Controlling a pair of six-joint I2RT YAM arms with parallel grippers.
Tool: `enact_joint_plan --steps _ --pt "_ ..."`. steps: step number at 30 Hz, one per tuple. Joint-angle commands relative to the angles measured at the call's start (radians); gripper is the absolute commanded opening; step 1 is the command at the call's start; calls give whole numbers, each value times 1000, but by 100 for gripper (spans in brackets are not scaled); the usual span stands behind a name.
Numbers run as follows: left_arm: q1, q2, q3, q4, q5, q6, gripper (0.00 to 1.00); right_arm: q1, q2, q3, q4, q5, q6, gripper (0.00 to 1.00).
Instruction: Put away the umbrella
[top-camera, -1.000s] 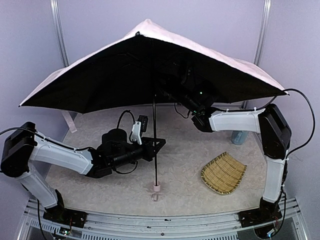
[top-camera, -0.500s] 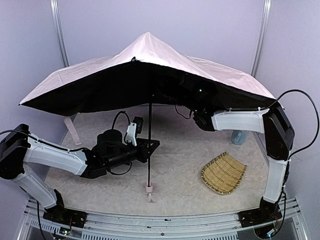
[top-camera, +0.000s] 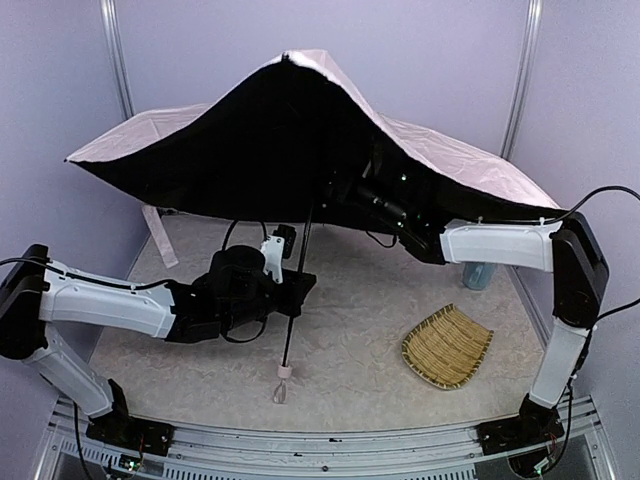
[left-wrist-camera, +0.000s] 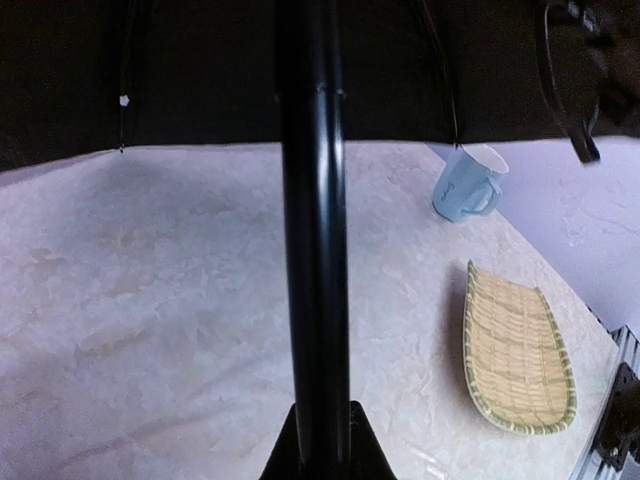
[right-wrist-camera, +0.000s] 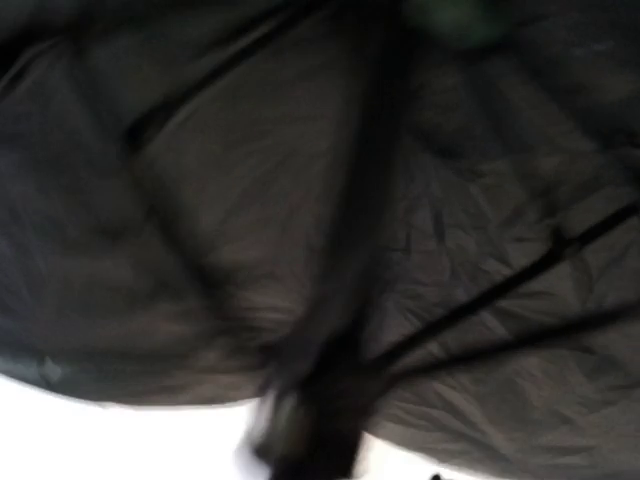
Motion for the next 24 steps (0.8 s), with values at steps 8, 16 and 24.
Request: enact_joint_plan --steps 8,16,24 --pt "-98 99 190 -49 -272 91 0 86 -36 -6 -84 351 -254 17" --pt "-103 101 143 -21 -251 118 3 82 -74 -27 -11 318 -177 0" --pt "-18 57 -95 298 30 115 52 84 -89 8 44 186 -49 0"
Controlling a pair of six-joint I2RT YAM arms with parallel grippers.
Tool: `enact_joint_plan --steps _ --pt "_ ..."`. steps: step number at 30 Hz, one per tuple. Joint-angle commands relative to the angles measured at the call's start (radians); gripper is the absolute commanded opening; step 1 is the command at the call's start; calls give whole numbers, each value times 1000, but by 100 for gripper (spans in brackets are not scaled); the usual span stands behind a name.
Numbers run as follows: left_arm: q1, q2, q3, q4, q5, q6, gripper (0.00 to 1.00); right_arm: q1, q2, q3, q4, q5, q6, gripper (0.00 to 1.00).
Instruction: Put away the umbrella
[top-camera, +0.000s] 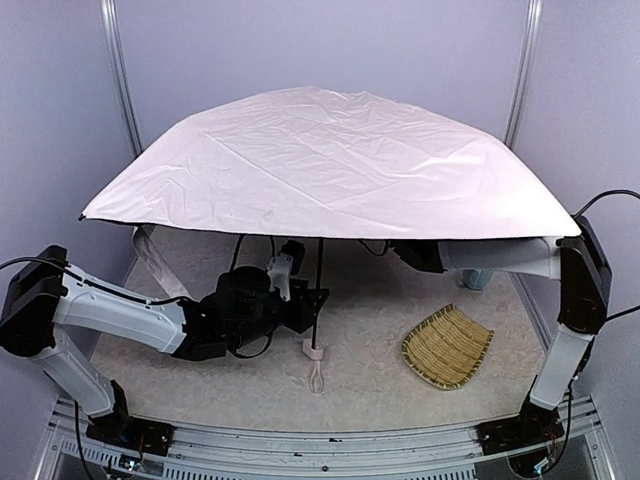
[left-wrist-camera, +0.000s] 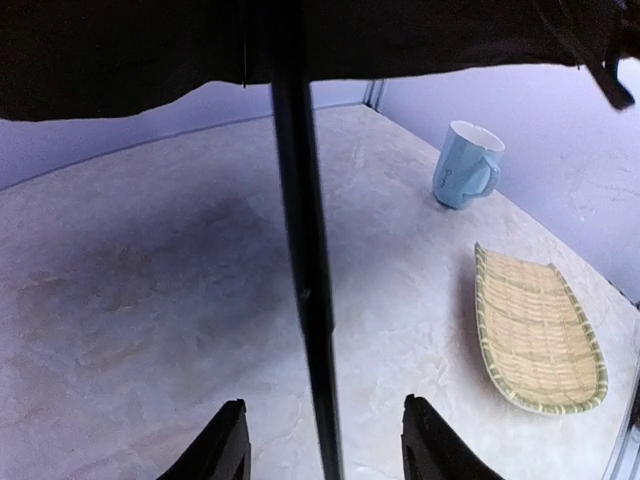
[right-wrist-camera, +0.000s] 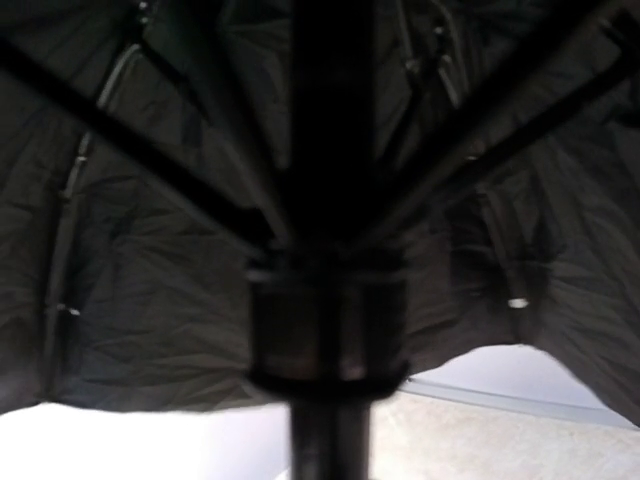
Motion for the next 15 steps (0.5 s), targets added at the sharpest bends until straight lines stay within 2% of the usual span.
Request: enact_joint_plan --steps 1,6,9,11,15 --pt "52 -13 -85 183 163 -7 53 -9 -53 31 79 -66 52 0" --pt "55 35 -85 246 259 12 65 -10 -63 25 120 -100 92 0" --pt "56 78 -60 257 268 5 64 -9 -62 27 138 -137 109 0" --pt "56 103 -42 255 267 3 55 -10 -66 23 142 -155 113 0" --pt "58 113 -24 244 263 -11 18 -10 -85 4 154 -155 100 0"
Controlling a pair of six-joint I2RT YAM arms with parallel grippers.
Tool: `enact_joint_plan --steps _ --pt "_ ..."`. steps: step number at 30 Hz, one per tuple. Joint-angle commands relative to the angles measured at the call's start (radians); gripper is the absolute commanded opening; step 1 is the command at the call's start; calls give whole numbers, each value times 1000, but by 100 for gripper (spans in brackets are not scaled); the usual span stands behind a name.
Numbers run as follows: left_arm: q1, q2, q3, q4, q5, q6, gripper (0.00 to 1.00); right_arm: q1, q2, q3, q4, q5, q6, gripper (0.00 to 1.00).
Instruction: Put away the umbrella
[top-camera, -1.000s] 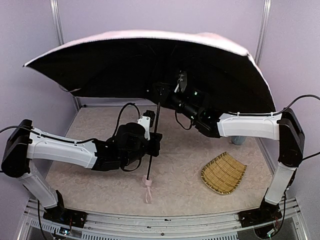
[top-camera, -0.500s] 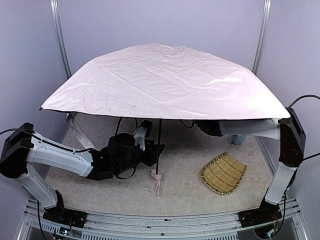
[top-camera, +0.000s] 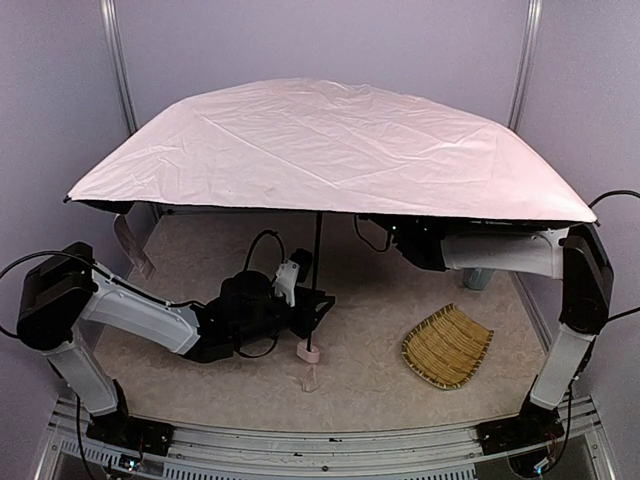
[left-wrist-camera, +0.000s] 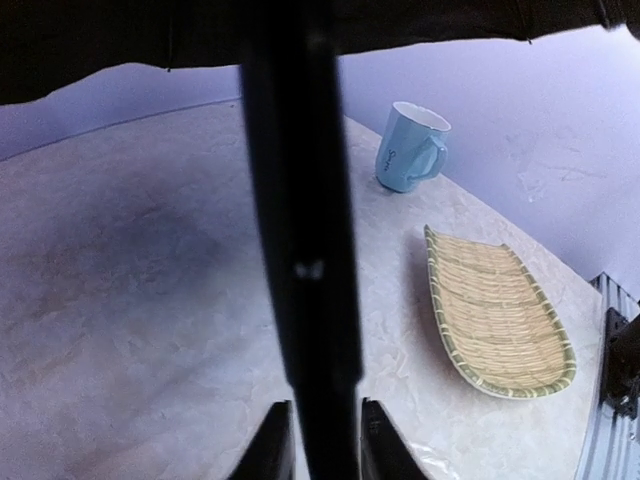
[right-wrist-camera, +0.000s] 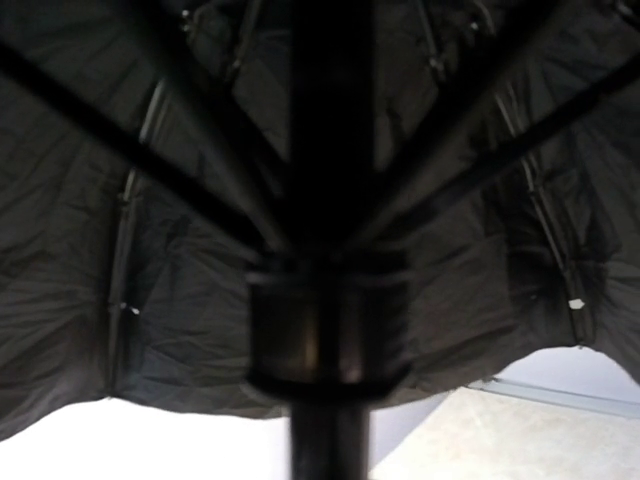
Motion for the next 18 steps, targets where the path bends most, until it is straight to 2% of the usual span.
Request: enact_joint_plan --steps 1,2,6,11,18 --pt "1 5 36 36 29 -15 9 4 -82 1 108 -26 -8 0" --pt "-3 -1 39 46 31 -20 1 3 -84 -2 110 -21 -21 0" --pt "-36 -18 58 54 -12 -18 0 4 -84 -4 112 70 -93 0" --pt "-59 -10 70 49 -105 -47 0 4 -70 -2 165 198 -220 23" --pt "-76 0 85 62 -136 -65 0 4 -23 57 211 268 -339 37"
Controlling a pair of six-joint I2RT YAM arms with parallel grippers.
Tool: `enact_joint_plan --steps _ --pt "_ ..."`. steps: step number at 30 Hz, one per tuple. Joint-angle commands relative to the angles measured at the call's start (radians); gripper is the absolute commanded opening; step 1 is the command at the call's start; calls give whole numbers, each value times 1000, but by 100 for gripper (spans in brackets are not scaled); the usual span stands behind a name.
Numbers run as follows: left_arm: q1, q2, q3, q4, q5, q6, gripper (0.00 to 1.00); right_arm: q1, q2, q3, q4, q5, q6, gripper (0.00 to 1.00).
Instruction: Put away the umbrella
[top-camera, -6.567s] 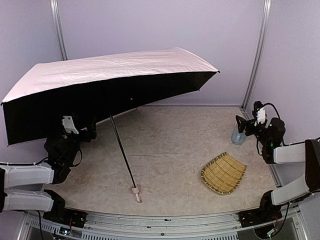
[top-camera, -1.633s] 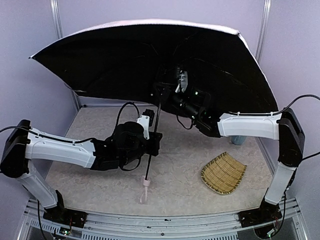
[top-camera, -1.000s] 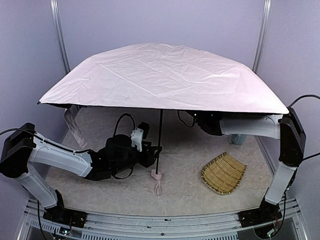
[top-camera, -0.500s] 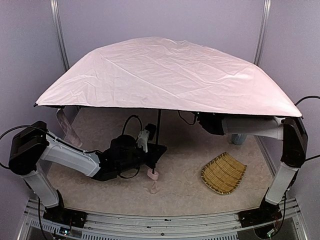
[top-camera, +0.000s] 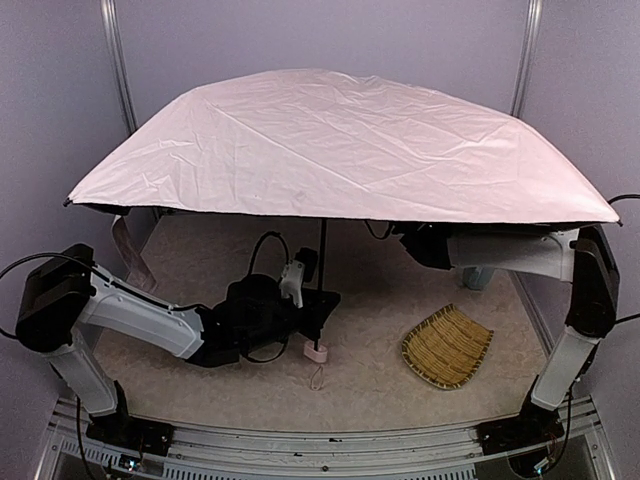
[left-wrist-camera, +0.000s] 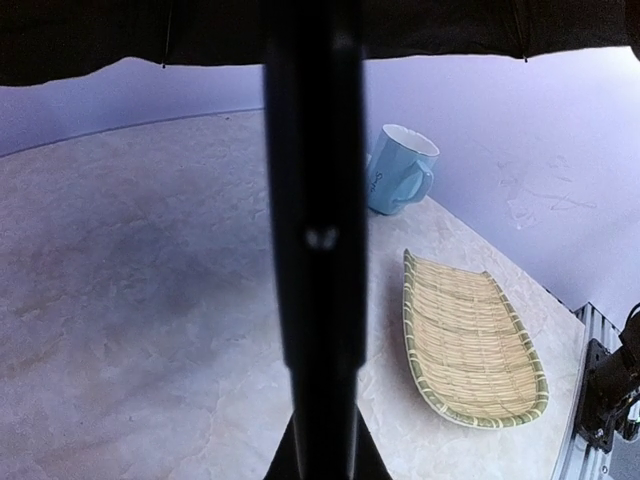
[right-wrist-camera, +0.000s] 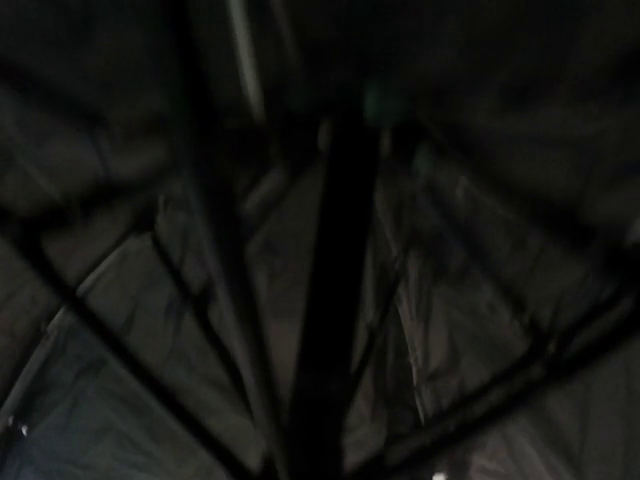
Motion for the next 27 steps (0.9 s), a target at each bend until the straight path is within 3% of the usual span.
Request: enact_joint_plan --steps 1,8,11,18,23,27 --pt "-12 -7 45 66 -52 12 0 -4 26 62 76 75 -99 36" --pt "-16 -14 51 58 -51 29 0 -6 62 108 33 71 -114 25" --pt "-15 -23 49 58 -56 38 0 -5 64 105 19 65 -114 33" --pt "-16 -27 57 48 -59 58 0 -7 61 111 -27 105 -146 36" --pt "-17 -33 59 43 -65 64 0 -6 60 102 -54 169 -178 45" --pt "-18 -33 61 37 -67 68 0 -7 58 97 -49 187 -201 33"
